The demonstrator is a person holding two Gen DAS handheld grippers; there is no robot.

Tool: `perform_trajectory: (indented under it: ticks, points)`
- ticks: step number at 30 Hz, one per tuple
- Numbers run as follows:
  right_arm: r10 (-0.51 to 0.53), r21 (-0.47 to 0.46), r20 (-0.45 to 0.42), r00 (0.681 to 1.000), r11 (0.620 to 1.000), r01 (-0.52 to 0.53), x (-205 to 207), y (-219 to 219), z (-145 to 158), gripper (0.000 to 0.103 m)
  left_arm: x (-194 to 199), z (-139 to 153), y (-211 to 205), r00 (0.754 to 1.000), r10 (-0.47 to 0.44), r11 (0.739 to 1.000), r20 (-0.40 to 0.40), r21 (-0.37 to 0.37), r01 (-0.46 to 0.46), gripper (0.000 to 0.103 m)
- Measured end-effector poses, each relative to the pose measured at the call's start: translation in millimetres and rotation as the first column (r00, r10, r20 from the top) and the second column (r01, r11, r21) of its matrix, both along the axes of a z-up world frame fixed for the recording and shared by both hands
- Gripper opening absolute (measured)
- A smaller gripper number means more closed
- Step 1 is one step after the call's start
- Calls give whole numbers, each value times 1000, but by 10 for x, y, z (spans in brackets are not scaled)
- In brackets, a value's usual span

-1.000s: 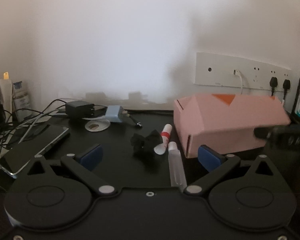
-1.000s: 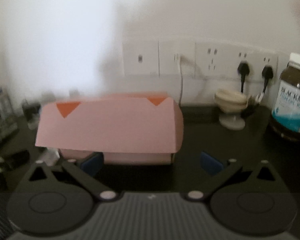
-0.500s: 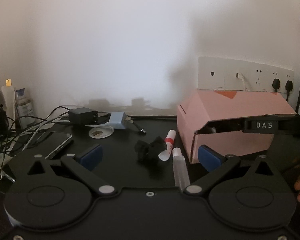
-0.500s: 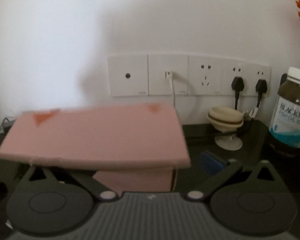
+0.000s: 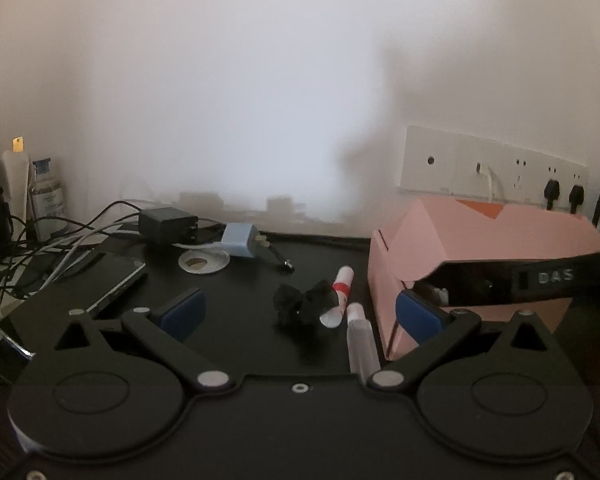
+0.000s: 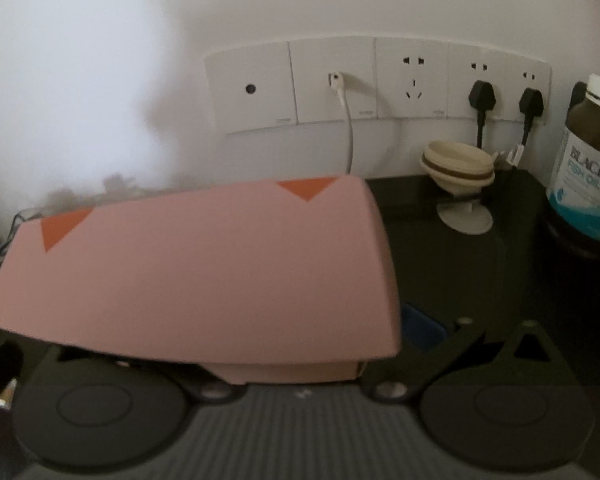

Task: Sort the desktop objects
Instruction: 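Grasp the lid edge and lift it open with the right tool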

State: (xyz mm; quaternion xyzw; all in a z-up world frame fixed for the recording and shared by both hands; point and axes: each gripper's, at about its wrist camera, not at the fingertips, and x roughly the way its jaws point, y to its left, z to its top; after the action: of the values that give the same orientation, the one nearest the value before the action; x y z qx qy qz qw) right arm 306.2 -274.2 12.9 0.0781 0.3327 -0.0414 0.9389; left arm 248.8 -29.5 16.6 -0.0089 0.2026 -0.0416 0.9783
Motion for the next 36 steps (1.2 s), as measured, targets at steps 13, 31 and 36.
perform_trajectory:
  ticks: [13, 31, 36]
  points:
    - [99, 11, -32, 995, 995, -99, -656, -103, 0, 102, -332, -32, -381, 991, -134, 986, -24, 98, 136, 103]
    - [47, 10, 95, 994, 999, -48, -1022, -384, 612, 102, -562, -70, -604, 985, -173, 968, 6, 187, 169, 103]
    - [15, 19, 149, 989, 1000, -18, -644, -393, 760, 102, -578, -65, -618, 985, -174, 963, 24, 211, 165, 103]
